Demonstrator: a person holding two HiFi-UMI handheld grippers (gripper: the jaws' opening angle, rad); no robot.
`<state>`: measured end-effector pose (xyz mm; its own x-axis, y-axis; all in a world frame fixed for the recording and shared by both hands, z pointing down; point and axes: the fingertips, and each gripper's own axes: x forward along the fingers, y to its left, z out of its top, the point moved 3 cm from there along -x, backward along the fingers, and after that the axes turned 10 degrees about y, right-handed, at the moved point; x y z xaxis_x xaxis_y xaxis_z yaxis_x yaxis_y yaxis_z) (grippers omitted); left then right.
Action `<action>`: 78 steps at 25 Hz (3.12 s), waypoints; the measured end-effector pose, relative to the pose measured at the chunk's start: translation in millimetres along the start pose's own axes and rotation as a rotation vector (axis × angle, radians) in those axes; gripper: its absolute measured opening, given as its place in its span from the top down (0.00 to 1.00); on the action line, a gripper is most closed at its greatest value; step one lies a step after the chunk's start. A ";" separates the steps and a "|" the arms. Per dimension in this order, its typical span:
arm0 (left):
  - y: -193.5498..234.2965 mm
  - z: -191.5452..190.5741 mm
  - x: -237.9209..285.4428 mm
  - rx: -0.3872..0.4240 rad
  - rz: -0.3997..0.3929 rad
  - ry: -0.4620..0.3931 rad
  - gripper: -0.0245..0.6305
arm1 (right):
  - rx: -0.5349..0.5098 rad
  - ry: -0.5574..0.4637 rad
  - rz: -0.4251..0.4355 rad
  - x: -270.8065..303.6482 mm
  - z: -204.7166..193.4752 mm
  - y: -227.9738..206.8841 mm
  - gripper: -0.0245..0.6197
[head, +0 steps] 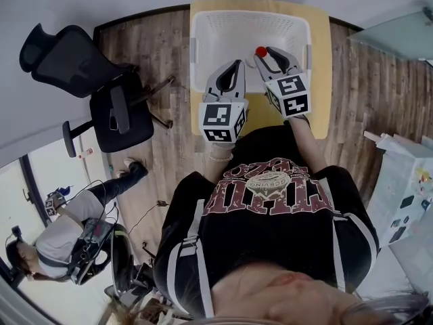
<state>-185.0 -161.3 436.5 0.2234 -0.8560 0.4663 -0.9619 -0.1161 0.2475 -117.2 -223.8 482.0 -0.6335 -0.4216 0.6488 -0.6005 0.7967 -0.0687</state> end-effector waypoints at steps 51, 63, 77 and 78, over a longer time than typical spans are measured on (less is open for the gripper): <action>10.2 -8.7 -18.0 -0.043 0.018 -0.015 0.89 | -0.040 0.126 -0.022 8.6 -9.9 -3.9 0.71; 0.9 -5.0 -21.1 -0.017 -0.007 -0.029 0.89 | -0.025 0.063 -0.004 -15.2 -0.9 1.8 0.71; -16.8 -2.3 -22.6 0.006 -0.032 -0.035 0.89 | -0.013 -0.014 -0.013 -52.9 10.1 0.2 0.71; -18.2 -1.6 -22.6 0.007 -0.034 -0.035 0.89 | -0.013 -0.020 -0.015 -56.1 12.0 -0.5 0.71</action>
<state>-172.3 -139.1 422.8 0.2502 -0.8687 0.4275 -0.9550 -0.1489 0.2564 -87.2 -205.8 436.6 -0.6342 -0.4425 0.6341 -0.6041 0.7954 -0.0492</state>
